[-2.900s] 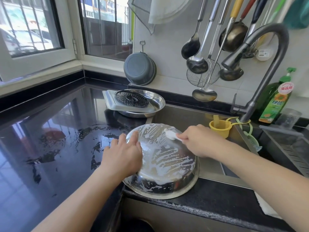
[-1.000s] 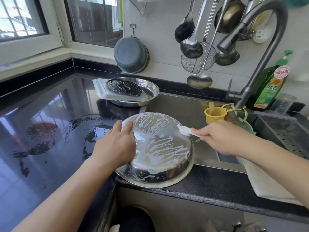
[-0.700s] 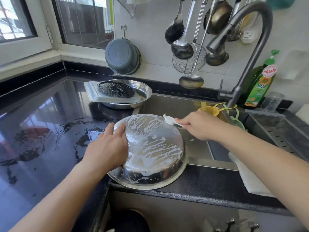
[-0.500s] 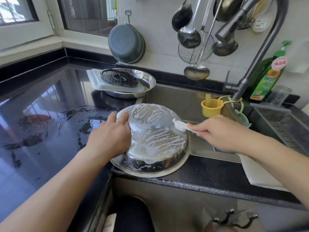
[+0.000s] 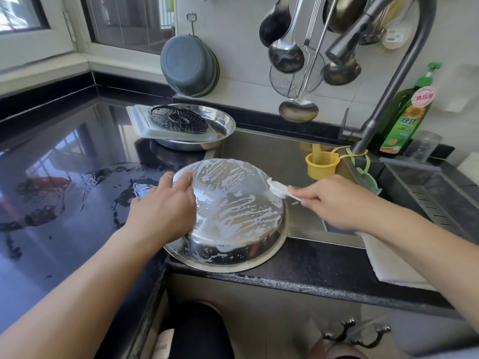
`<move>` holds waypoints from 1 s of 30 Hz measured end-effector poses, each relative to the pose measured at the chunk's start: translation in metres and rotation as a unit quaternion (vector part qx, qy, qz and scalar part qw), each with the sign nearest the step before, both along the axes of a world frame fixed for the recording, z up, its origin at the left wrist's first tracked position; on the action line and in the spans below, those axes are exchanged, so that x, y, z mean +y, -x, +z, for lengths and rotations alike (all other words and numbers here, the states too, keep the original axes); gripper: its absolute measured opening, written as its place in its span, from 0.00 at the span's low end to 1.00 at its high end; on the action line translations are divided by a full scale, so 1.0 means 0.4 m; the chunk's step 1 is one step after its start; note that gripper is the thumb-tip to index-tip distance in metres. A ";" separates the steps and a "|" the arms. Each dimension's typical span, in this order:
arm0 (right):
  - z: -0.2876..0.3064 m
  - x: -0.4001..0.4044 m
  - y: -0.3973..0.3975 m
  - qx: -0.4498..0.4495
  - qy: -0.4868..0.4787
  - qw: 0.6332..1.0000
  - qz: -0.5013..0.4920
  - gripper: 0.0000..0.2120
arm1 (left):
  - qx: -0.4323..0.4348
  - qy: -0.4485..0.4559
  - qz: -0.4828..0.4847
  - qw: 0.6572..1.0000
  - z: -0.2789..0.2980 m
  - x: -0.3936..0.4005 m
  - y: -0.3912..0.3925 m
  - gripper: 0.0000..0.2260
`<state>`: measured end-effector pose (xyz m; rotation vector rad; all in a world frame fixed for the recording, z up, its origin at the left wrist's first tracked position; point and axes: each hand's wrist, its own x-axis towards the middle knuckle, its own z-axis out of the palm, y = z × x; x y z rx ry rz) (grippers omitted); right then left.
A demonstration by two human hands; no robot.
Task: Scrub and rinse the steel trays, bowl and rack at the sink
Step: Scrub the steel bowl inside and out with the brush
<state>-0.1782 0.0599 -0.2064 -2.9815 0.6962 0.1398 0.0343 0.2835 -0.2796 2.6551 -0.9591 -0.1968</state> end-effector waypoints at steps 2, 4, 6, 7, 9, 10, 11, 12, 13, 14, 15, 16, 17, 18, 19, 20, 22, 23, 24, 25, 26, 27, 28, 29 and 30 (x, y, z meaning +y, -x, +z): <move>-0.010 0.018 0.049 0.007 -0.003 1.000 0.011 0.20 | -0.003 -0.002 -0.001 1.000 -0.003 -0.001 -0.001 0.20; -0.018 0.047 0.085 0.015 -0.012 1.000 0.023 0.21 | -0.001 -0.004 0.002 1.000 -0.004 -0.002 -0.002 0.20; -0.022 0.069 0.095 0.015 -0.020 0.999 0.032 0.21 | 0.000 -0.005 -0.001 1.000 -0.006 -0.003 -0.004 0.19; -0.020 0.071 0.091 0.011 -0.023 0.999 0.031 0.20 | 0.001 -0.001 -0.001 1.000 -0.006 -0.003 -0.004 0.18; -0.011 0.057 0.065 0.007 -0.018 1.000 0.015 0.19 | 0.003 -0.001 -0.008 1.000 -0.008 -0.001 -0.008 0.20; -0.007 0.046 0.047 0.007 -0.006 1.000 0.009 0.19 | -0.001 -0.003 -0.017 1.000 -0.010 0.000 -0.011 0.21; -0.004 0.035 0.028 0.008 0.007 1.000 0.004 0.19 | -0.008 -0.006 -0.025 1.000 -0.011 0.002 -0.015 0.23; -0.001 0.028 0.012 0.005 0.014 1.000 -0.001 0.20 | -0.014 -0.013 -0.029 0.999 -0.014 0.004 -0.020 0.24; -0.001 0.020 0.000 -0.001 0.019 1.000 -0.007 0.20 | -0.021 -0.017 -0.032 0.999 -0.017 0.005 -0.025 0.24; -0.001 0.017 -0.006 -0.008 0.023 1.000 -0.011 0.20 | -0.026 -0.019 -0.033 0.999 -0.019 0.006 -0.027 0.25; -0.003 0.020 -0.005 -0.014 0.025 1.000 -0.013 0.21 | -0.027 -0.018 -0.033 0.999 -0.017 0.006 -0.025 0.26; -0.005 0.028 0.002 -0.016 0.023 1.000 -0.008 0.21 | -0.025 -0.018 -0.029 0.999 -0.012 0.006 -0.018 0.26; -0.007 0.042 0.015 -0.015 0.015 1.000 0.004 0.21 | -0.018 -0.015 -0.023 0.999 -0.008 0.005 -0.011 0.25; -0.011 0.058 0.030 -0.011 -0.001 1.000 0.022 0.20 | -0.011 -0.010 -0.016 1.000 -0.009 0.004 -0.008 0.24; -0.016 0.077 0.046 -0.003 -0.019 0.999 0.039 0.20 | -0.007 -0.002 -0.010 1.000 -0.009 0.001 -0.006 0.24; -0.019 0.093 0.059 0.007 -0.028 0.998 0.049 0.20 | -0.004 0.000 -0.004 1.000 -0.006 -0.001 -0.002 0.23; -0.017 0.092 0.057 0.022 -0.017 0.999 0.043 0.20 | -0.007 0.003 0.000 1.000 -0.006 -0.003 -0.001 0.23; -0.014 0.077 0.044 0.023 0.000 0.999 0.030 0.20 | -0.010 0.001 0.000 1.000 -0.004 -0.003 0.001 0.23; -0.010 0.060 0.026 0.021 0.020 0.999 0.015 0.20 | -0.009 -0.006 0.000 1.000 -0.003 -0.002 0.000 0.24; -0.006 0.041 0.005 0.017 0.036 0.999 -0.002 0.20 | -0.009 -0.010 -0.002 1.000 -0.004 0.000 -0.002 0.24; 0.000 0.025 -0.015 0.013 0.043 0.999 -0.019 0.20 | -0.010 -0.013 -0.006 1.000 -0.004 0.001 -0.003 0.24; 0.005 0.012 -0.031 0.011 0.046 0.998 -0.033 0.20 | -0.015 -0.016 -0.013 1.000 -0.004 0.002 -0.004 0.24; 0.008 0.008 -0.041 0.012 0.050 0.998 -0.040 0.21 | -0.017 -0.018 -0.015 1.000 -0.003 0.002 -0.004 0.24; 0.010 0.014 -0.044 0.013 0.057 0.997 -0.039 0.21 | -0.015 -0.017 -0.013 1.000 -0.002 0.002 -0.002 0.24; 0.011 0.030 -0.040 0.015 0.060 0.998 -0.030 0.21 | -0.011 -0.014 -0.007 1.000 0.000 0.002 0.001 0.25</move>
